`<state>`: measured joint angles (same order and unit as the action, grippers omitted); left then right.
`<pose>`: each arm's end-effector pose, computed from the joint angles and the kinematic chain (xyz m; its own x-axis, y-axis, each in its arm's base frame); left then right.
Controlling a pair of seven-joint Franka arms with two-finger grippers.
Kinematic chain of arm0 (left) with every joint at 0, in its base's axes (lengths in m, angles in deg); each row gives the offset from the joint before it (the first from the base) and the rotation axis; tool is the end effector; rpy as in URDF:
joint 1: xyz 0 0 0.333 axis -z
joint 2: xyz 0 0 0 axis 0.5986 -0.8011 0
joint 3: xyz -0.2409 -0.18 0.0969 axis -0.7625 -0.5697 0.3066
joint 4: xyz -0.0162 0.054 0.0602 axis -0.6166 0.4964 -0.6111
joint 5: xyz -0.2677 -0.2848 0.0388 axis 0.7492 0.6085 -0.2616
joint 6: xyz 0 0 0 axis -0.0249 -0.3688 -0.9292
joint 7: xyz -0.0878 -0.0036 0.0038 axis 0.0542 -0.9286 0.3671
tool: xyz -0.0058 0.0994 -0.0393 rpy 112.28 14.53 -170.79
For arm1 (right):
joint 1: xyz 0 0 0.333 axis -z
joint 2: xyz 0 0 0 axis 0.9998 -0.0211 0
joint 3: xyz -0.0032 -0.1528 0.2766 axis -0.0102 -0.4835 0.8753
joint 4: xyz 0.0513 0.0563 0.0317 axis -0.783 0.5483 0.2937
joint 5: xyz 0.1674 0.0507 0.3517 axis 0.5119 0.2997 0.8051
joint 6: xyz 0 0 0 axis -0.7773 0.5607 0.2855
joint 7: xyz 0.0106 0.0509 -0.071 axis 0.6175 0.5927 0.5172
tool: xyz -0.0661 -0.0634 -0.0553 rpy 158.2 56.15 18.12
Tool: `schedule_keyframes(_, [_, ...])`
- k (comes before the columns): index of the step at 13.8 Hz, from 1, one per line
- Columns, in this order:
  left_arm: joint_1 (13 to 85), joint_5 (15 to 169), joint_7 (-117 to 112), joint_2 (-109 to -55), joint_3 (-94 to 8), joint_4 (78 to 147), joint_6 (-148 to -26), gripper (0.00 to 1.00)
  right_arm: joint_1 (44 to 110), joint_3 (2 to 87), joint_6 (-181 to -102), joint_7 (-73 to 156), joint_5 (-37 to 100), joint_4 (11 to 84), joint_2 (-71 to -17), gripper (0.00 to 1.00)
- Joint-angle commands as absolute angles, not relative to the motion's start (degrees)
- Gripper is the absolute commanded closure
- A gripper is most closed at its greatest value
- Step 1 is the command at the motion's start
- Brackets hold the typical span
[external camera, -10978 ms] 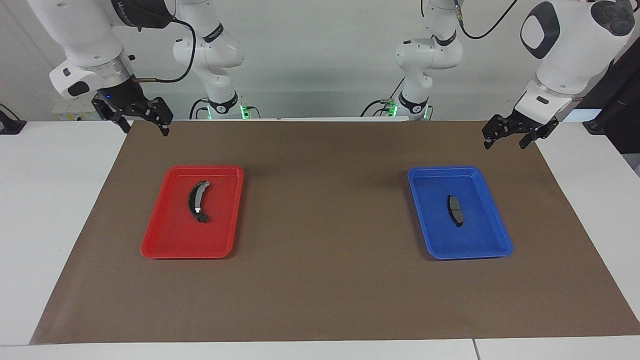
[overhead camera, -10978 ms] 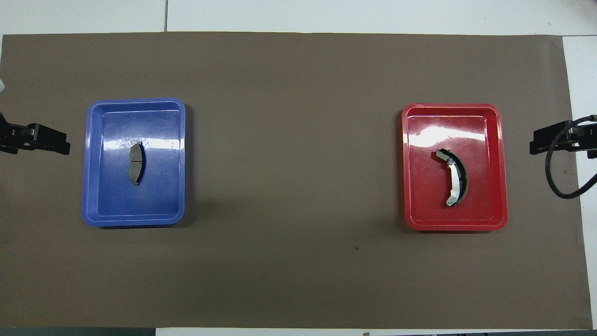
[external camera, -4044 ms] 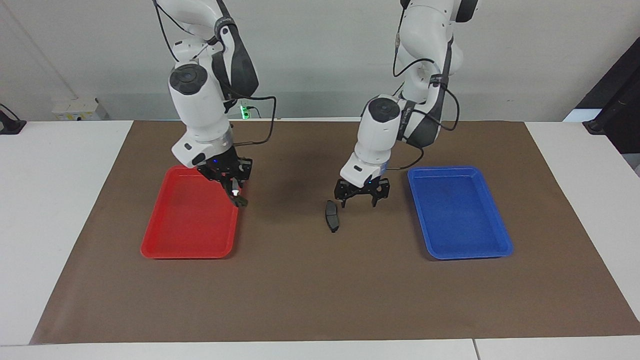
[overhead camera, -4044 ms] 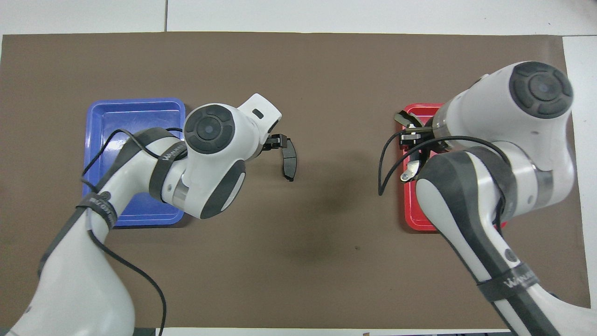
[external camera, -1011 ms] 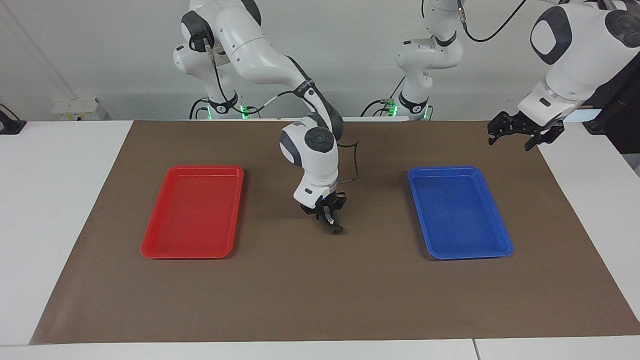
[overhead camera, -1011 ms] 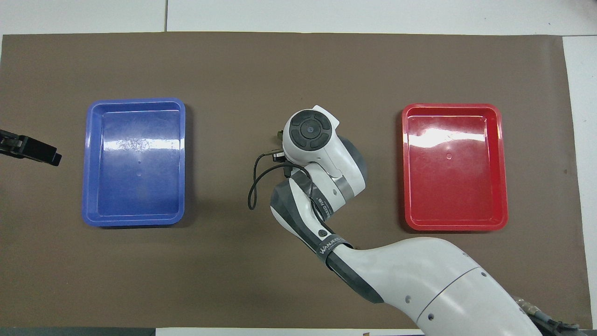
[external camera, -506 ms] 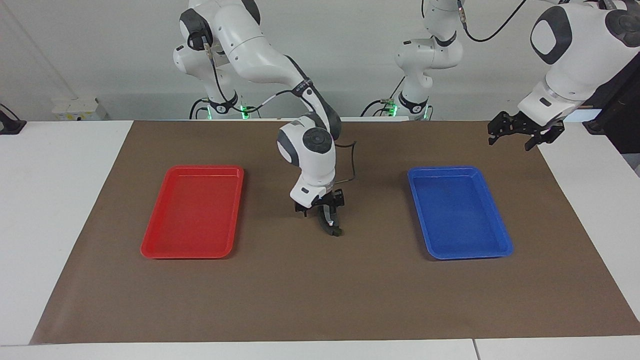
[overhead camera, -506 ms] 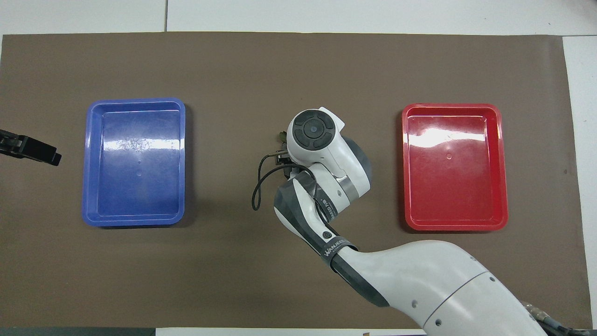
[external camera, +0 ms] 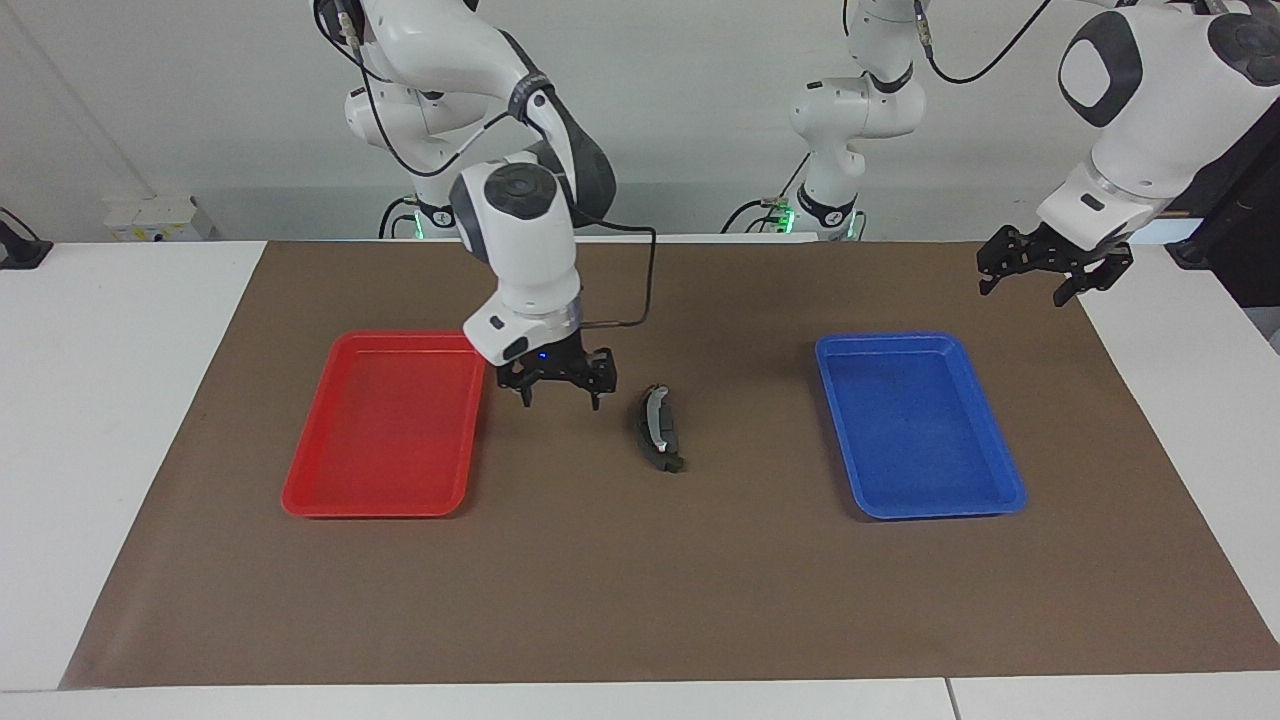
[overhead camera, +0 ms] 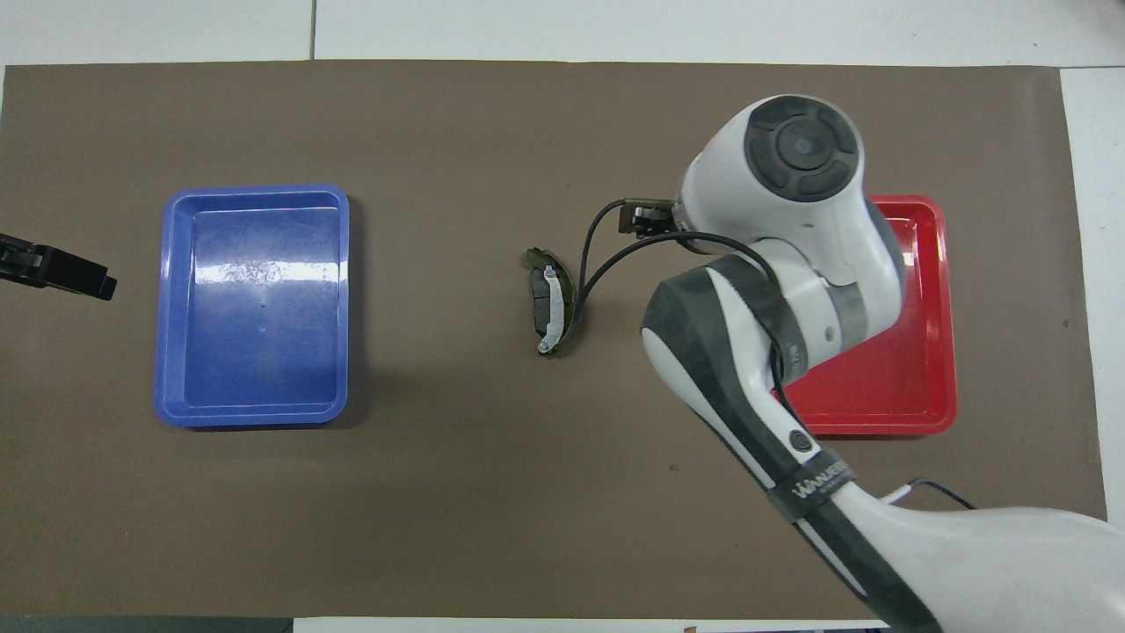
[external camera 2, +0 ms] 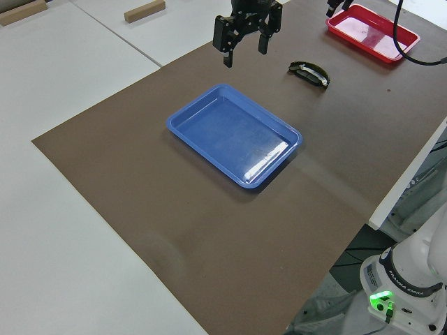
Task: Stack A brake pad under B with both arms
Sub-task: 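Lower the curved pad onto the flat pad, open and withdraw the right gripper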
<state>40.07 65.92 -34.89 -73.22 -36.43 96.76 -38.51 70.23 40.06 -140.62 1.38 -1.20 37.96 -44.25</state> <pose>0.5575 0.0026 0.5874 0.9567 -0.2819 -0.0727 -0.2818 -0.9594 0.0116 0.6096 0.2316 0.4687 0.9781 -0.1779 0.1084 -0.1744 -0.9838 -0.0412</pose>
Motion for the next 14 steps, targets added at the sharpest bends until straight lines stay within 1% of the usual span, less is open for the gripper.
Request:
schedule_keyframes(1, [39.7, 67.3, -33.1, -72.4, -36.5, 97.6, -39.3, 0.01, 75.9, 40.7, -137.8, 1.6, -2.8, 39.0, -40.0, 0.0])
schedule_keyframes(5, [40.4, 67.3, -33.2, -72.4, -36.4, 97.5, -39.4, 0.01, 83.4, 40.8, -131.2, 9.4, -3.0, 39.0, -33.7, 0.0])
schedule_keyframes(7, [39.8, 67.3, -33.2, -72.4, -36.4, 97.5, -39.4, 0.01, 87.4, 40.8, -125.8, 15.5, -3.0, 39.0, -30.5, 0.0])
schedule_keyframes(9, [39.8, 67.3, -33.2, -72.4, -36.4, 97.5, -39.2, 0.01, 89.7, 40.7, -120.9, 19.0, -2.8, 39.0, -27.4, 0.0])
schedule_keyframes(11, [39.7, 67.3, -33.2, -72.4, -36.3, 97.5, -39.2, 0.01, 91.4, 40.7, -115.9, 22.1, -2.7, 38.6, -25.5, 0.0])
schedule_keyframes(12, [39.7, 67.3, -33.2, -72.4, -36.2, 97.5, -39.2, 0.01, 91.6, 40.1, -113.1, 23.7, -2.1, 37.7, -25.2, 0.0])
schedule_keyframes(13, [39.7, 67.3, -33.2, -72.4, -36.2, 97.5, -39.2, 0.01, 89.8, 37.3, -110.9, 24.6, -2.0, 36.6, -25.3, 0.0])
schedule_keyframes(14, [39.7, 67.2, -33.2, -72.4, -36.2, 97.5, -39.2, 0.01, 83.3, 30.8, -110.6, 25.3, -2.3, 35.6, -25.8, 0.0])
